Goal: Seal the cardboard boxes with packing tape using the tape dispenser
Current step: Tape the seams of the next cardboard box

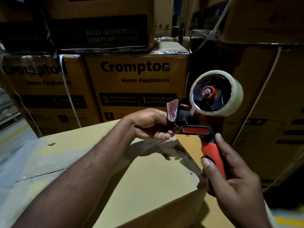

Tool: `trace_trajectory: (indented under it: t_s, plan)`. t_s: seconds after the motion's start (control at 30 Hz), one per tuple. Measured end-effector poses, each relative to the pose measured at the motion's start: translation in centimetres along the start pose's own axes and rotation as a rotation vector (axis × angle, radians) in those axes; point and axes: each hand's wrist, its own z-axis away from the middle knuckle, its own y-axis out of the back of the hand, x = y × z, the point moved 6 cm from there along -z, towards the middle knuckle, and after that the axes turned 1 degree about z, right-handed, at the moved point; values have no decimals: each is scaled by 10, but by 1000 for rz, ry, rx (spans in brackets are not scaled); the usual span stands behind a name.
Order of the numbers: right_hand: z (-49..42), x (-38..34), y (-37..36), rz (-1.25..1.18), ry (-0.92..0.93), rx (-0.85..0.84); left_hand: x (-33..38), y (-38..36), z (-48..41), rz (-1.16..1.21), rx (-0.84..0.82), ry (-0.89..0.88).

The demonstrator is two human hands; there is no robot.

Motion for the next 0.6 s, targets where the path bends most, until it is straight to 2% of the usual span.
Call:
trace_trajectory:
  t_s: [0.1, 0.27, 0.43, 0.5, 0.6]
  plan:
    - [-2, -7, 8, 33, 39, -2, 1, -11, 1, 241, -104, -29]
    - [-5, -9, 12, 43, 95, -16, 1, -31, -5, 222, -161, -65]
    - [-4, -8, 9, 49, 121, -6, -9, -29, -9, 280, 39, -47]
    - [-3, -8, 11, 40, 118, 3, -11, -19, -9, 285, 55, -42]
    - [-4, -7, 13, 36, 109, -14, -7, -7, 1, 113, 120, -5]
